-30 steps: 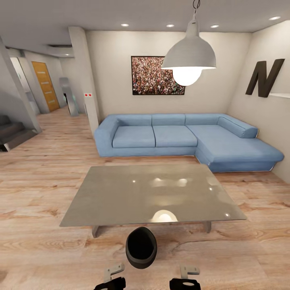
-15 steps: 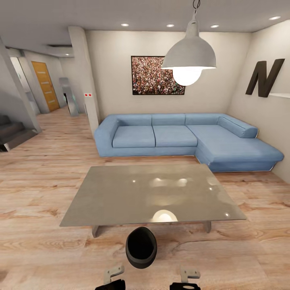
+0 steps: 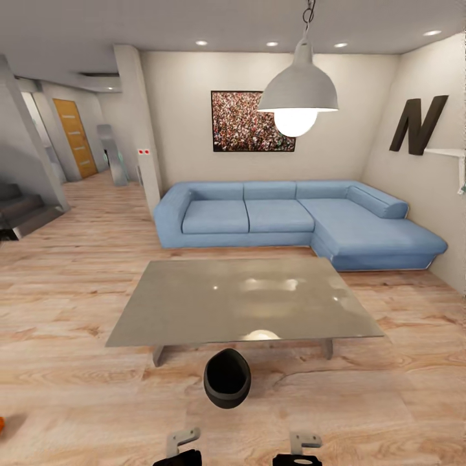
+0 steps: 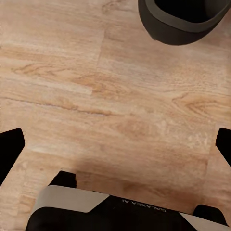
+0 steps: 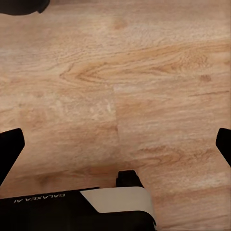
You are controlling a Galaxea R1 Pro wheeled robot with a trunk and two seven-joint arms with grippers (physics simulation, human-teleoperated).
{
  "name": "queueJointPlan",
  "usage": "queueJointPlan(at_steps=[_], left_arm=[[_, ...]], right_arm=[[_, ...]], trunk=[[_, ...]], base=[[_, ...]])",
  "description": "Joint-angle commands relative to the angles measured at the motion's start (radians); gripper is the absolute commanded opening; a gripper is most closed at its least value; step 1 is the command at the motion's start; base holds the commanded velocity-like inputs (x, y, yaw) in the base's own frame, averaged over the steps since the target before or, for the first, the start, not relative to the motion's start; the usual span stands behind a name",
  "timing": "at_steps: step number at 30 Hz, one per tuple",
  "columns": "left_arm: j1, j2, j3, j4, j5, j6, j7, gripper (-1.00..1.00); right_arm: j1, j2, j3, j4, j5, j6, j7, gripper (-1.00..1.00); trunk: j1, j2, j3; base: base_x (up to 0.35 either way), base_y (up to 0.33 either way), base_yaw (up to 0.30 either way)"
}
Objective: Place each of the two pumpkins and all three candles from the living room inside a cabinet in the living room (use any cabinet), then make sure every cabinet is closed, and position the cauldron so it is next to a table in the living room.
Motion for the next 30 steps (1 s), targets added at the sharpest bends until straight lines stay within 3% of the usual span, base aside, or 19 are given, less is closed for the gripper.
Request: queueJointPlan(at_steps=[1,9,24,30], left_arm=[[-0.001,0.001,-0.004,-0.001,0.007,0.004,0.008,1.00],[-0.001,0.001,-0.004,-0.001,0.007,0.003,0.008,1.00],[-0.001,0.001,-0.003,-0.001,0.007,0.003,0.008,1.00],[-0.001,0.001,-0.004,-0.001,0.007,0.005,0.008,1.00]], right_arm=[[0.000,0.000,0.009,-0.001,-0.010,0.004,-0.005,1.00],[0.000,0.004,0.009,-0.001,-0.010,0.004,-0.006,1.00],[0.000,0.005,0.009,0.000,-0.010,0.002,-0.007,1.00],[0.000,0.005,0.009,0.000,-0.010,0.002,-0.007,1.00]], trunk=[[0.000,-0.002,-0.002],[0.000,-0.002,-0.002],[0.000,-0.002,-0.002],[0.000,-0.002,-0.002]], base=[[-0.286,0.000,0.000],[-0.107,0.000,0.059],[-0.009,0.000,0.265],[-0.222,0.000,0.275]])
